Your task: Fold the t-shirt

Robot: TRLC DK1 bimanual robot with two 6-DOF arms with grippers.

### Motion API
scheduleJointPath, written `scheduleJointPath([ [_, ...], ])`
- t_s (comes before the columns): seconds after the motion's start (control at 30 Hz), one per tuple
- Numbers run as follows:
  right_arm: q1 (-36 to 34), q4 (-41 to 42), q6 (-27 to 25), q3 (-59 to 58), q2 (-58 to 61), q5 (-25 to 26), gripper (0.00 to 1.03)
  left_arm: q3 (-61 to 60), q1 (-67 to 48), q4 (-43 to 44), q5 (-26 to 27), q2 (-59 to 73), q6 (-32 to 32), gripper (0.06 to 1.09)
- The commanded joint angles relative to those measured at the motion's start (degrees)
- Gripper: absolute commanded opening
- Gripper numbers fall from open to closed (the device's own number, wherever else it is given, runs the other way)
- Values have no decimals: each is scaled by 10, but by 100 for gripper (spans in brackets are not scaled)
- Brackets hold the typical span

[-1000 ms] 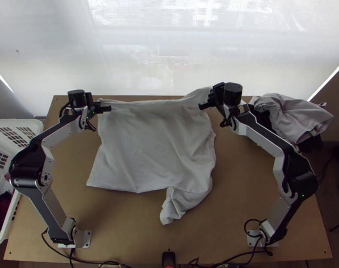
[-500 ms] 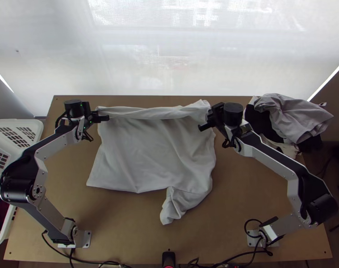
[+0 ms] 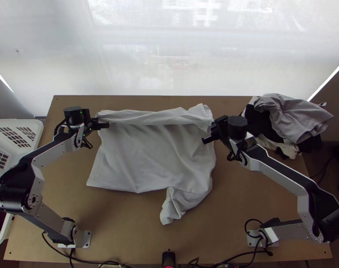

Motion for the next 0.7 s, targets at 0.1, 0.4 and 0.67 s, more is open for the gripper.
scheduleJointPath([
  [0.1,1,-4,0,-64,-57,0,3,-40,-3,1,0,-24,2,9],
  [0.4,9,-23,-1,-88,-68,-2,3,-54,-6,4,0,-23,3,9],
  [0.67,30,-23,-12,-114,-61,-4,15,-59,-20,-1,1,-1,27,13],
])
